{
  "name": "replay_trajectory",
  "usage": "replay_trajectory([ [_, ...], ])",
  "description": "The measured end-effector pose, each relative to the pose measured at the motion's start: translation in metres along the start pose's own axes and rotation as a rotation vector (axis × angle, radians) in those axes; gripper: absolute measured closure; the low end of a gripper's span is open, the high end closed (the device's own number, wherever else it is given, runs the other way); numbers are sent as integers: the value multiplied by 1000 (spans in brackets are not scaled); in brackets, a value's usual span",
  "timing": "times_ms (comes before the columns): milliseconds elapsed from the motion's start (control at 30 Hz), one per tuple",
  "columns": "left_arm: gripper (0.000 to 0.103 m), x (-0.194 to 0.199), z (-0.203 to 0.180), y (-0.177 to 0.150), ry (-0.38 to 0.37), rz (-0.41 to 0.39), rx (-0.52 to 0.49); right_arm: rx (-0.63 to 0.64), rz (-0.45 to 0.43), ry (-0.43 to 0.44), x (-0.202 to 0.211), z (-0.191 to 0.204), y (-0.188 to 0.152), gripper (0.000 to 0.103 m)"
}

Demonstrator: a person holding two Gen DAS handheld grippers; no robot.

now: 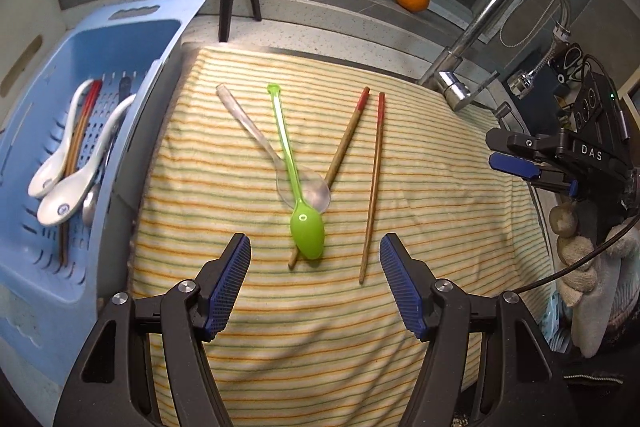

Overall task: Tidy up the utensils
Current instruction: 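Move the left gripper back over the towel to the wooden chopsticks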

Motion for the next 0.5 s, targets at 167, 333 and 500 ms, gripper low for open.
replay_trajectory([
  [167, 39, -7, -5, 8, -2, 24, -82, -7, 5, -15, -2, 1, -3, 37],
  [333, 72, -26, -14, 23, -5, 117, -215, -15, -11, -29, -2, 9, -2, 37],
  [500, 73, -44, -33, 43, 24, 188, -395, 29, -13, -53, -15, 33, -4, 56],
])
Point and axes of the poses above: each gripper's, at about its wrist camera, not at the fingertips, and x roughly against the way its jaws point, z to its left, y to its top, the point moved 1 cm from there along -x, roughly the way its jaws point, and after that the axes turned 3 degrees about x, right-handed, at the moved point
